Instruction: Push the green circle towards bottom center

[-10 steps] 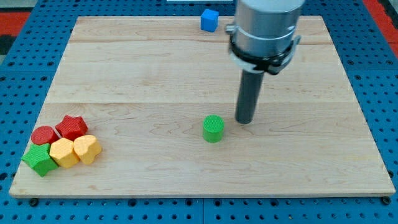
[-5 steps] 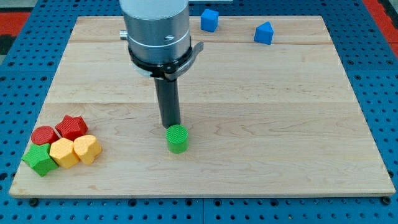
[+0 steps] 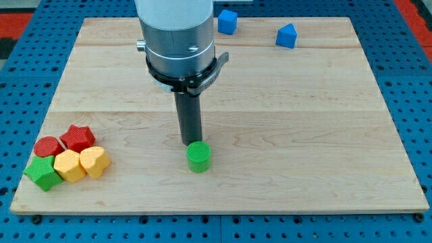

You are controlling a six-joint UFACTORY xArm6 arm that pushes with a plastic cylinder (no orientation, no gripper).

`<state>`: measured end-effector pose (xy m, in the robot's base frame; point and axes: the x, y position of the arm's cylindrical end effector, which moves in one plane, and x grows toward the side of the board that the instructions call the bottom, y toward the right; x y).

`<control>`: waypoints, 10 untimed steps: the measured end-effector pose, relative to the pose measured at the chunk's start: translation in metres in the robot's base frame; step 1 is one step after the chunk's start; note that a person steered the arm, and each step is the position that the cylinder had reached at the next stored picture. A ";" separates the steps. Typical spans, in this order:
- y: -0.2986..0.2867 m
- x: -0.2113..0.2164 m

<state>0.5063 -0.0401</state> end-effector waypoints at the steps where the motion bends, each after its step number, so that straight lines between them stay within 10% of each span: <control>1: 0.009 0.000; 10: -0.022 -0.008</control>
<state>0.4984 -0.0619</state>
